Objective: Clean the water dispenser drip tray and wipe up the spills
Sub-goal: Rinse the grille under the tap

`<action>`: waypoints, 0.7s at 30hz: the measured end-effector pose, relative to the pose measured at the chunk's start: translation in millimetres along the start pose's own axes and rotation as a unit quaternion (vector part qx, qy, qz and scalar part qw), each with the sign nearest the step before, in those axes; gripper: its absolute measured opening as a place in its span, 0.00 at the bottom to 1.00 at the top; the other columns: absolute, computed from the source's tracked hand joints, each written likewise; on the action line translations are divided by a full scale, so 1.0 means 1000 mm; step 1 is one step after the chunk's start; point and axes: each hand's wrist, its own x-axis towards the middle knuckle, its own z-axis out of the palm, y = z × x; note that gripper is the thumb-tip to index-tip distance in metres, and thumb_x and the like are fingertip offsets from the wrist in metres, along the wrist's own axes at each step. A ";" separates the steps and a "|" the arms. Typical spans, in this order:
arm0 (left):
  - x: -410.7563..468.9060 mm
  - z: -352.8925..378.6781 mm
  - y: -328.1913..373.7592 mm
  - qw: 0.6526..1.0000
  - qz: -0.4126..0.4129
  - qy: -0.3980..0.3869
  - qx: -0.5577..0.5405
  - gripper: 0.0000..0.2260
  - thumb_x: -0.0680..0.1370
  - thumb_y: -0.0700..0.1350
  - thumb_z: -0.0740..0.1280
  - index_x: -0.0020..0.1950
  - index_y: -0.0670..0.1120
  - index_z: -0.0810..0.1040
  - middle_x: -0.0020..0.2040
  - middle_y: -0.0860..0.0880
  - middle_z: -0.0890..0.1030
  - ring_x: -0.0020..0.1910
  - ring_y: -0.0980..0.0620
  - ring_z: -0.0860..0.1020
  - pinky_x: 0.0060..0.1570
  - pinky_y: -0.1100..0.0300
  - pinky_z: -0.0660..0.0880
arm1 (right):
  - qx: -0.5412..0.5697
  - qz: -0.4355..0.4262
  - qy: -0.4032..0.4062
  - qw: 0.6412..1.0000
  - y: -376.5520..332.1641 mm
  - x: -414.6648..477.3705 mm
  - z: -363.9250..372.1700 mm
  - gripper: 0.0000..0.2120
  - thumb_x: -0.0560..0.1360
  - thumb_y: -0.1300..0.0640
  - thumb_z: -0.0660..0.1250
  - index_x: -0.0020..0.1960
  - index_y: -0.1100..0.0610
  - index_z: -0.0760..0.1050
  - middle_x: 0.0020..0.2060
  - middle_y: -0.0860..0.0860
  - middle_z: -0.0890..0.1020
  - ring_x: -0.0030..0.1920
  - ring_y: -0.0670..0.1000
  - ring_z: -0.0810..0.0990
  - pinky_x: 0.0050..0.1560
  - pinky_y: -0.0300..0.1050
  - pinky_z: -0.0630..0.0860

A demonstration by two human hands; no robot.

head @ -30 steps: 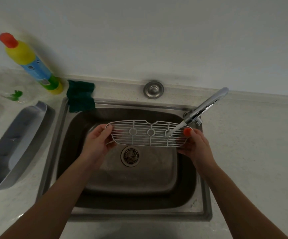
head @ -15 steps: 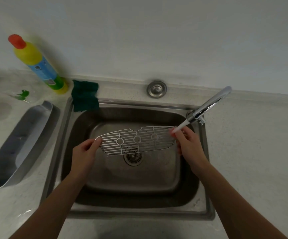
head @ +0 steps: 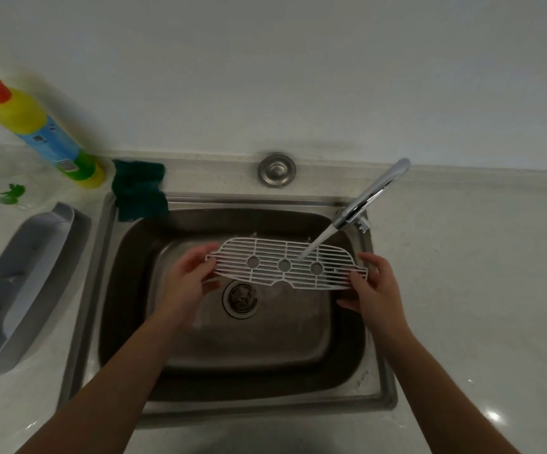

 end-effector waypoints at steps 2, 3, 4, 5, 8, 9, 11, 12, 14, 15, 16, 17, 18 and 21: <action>0.000 0.007 0.011 0.999 0.032 -0.022 -0.005 0.16 0.83 0.39 0.65 0.63 0.59 0.83 0.55 0.48 0.87 0.52 0.51 0.86 0.44 0.59 0.82 | 0.021 0.027 0.008 0.999 0.011 -0.002 -0.007 0.13 0.83 0.59 0.62 0.64 0.44 0.73 0.56 0.46 0.83 0.53 0.48 0.86 0.45 0.45 0.86; -0.002 0.010 0.017 0.998 0.046 -0.037 -0.005 0.17 0.82 0.39 0.66 0.64 0.59 0.81 0.55 0.47 0.87 0.52 0.50 0.86 0.45 0.59 0.82 | 0.025 0.040 0.011 0.999 0.017 -0.003 -0.009 0.13 0.84 0.60 0.61 0.61 0.44 0.75 0.56 0.47 0.83 0.53 0.49 0.85 0.44 0.44 0.85; -0.004 0.014 0.023 0.997 0.060 -0.053 -0.002 0.17 0.82 0.40 0.66 0.65 0.59 0.81 0.55 0.46 0.87 0.53 0.49 0.86 0.46 0.59 0.83 | 0.025 0.055 0.013 0.998 0.022 -0.002 -0.010 0.13 0.84 0.61 0.60 0.59 0.45 0.76 0.56 0.49 0.83 0.53 0.49 0.85 0.45 0.44 0.85; -0.006 0.017 0.029 0.995 0.073 -0.069 0.004 0.17 0.82 0.40 0.66 0.65 0.58 0.81 0.56 0.46 0.87 0.54 0.48 0.86 0.47 0.58 0.83 | 0.028 0.073 0.015 0.997 0.026 -0.002 -0.010 0.13 0.84 0.62 0.59 0.57 0.45 0.77 0.56 0.50 0.83 0.53 0.50 0.85 0.46 0.46 0.84; -0.019 0.027 0.041 0.989 0.098 -0.109 0.024 0.15 0.82 0.40 0.67 0.64 0.57 0.82 0.56 0.47 0.87 0.55 0.48 0.86 0.47 0.59 0.83 | 0.058 0.132 0.020 0.989 0.032 0.006 -0.005 0.13 0.84 0.62 0.58 0.56 0.47 0.77 0.55 0.54 0.84 0.53 0.54 0.85 0.45 0.49 0.84; -0.023 0.029 0.043 0.988 0.099 -0.116 0.025 0.14 0.82 0.41 0.68 0.63 0.56 0.83 0.56 0.47 0.87 0.55 0.49 0.86 0.47 0.59 0.82 | 0.070 0.148 0.022 0.986 0.031 0.009 -0.003 0.12 0.84 0.62 0.58 0.56 0.48 0.77 0.55 0.55 0.84 0.53 0.55 0.85 0.44 0.48 0.84; -0.030 0.027 0.044 0.988 0.096 -0.123 0.021 0.12 0.81 0.41 0.68 0.62 0.54 0.83 0.57 0.47 0.87 0.54 0.48 0.86 0.47 0.59 0.82 | 0.084 0.167 0.033 0.982 0.028 0.018 0.002 0.10 0.84 0.62 0.59 0.59 0.51 0.75 0.55 0.55 0.83 0.53 0.56 0.86 0.43 0.49 0.85; -0.032 0.025 0.042 0.988 0.091 -0.122 0.015 0.11 0.81 0.41 0.68 0.61 0.52 0.84 0.58 0.46 0.86 0.54 0.47 0.86 0.47 0.58 0.83 | 0.087 0.169 0.041 0.981 0.026 0.023 0.004 0.10 0.83 0.61 0.60 0.62 0.52 0.74 0.56 0.55 0.82 0.53 0.56 0.85 0.46 0.52 0.85; -0.034 0.019 0.035 0.993 0.064 -0.094 -0.011 0.09 0.81 0.41 0.68 0.59 0.50 0.84 0.57 0.45 0.87 0.53 0.46 0.86 0.46 0.58 0.83 | 0.086 0.161 0.059 0.981 0.016 0.032 0.006 0.12 0.82 0.60 0.63 0.65 0.53 0.71 0.57 0.56 0.81 0.54 0.57 0.85 0.50 0.55 0.85; -0.033 0.015 0.029 0.996 0.042 -0.068 -0.025 0.09 0.81 0.41 0.68 0.58 0.49 0.84 0.56 0.45 0.87 0.52 0.46 0.87 0.45 0.59 0.83 | 0.085 0.153 0.065 0.982 0.008 0.035 0.006 0.11 0.82 0.60 0.63 0.64 0.54 0.72 0.57 0.57 0.81 0.53 0.57 0.85 0.50 0.56 0.85; -0.032 0.011 0.022 0.998 0.020 -0.040 -0.034 0.08 0.81 0.40 0.68 0.58 0.48 0.84 0.55 0.45 0.88 0.51 0.46 0.87 0.44 0.60 0.83 | 0.085 0.143 0.065 0.984 0.000 0.037 0.006 0.10 0.82 0.60 0.63 0.63 0.55 0.73 0.56 0.57 0.81 0.53 0.57 0.85 0.49 0.54 0.85; -0.030 0.005 0.014 0.999 -0.001 -0.013 -0.030 0.08 0.81 0.40 0.69 0.58 0.48 0.84 0.53 0.46 0.88 0.50 0.46 0.87 0.43 0.61 0.83 | 0.083 0.128 0.059 0.987 -0.010 0.038 0.006 0.08 0.82 0.60 0.63 0.61 0.55 0.74 0.55 0.57 0.82 0.52 0.56 0.85 0.47 0.52 0.85; -0.027 0.000 0.004 1.000 -0.020 0.007 -0.017 0.08 0.81 0.40 0.69 0.58 0.48 0.83 0.52 0.46 0.88 0.49 0.47 0.88 0.42 0.62 0.83 | 0.076 0.109 0.051 0.990 -0.019 0.038 0.006 0.07 0.82 0.60 0.63 0.60 0.55 0.75 0.54 0.56 0.82 0.51 0.56 0.86 0.46 0.51 0.85; -0.018 -0.014 -0.025 0.996 -0.086 0.037 0.006 0.09 0.81 0.38 0.69 0.59 0.48 0.83 0.47 0.48 0.89 0.44 0.50 0.88 0.38 0.62 0.83 | 0.053 0.041 0.016 0.998 -0.046 0.028 0.011 0.07 0.83 0.58 0.62 0.58 0.54 0.77 0.52 0.54 0.85 0.49 0.53 0.88 0.49 0.51 0.86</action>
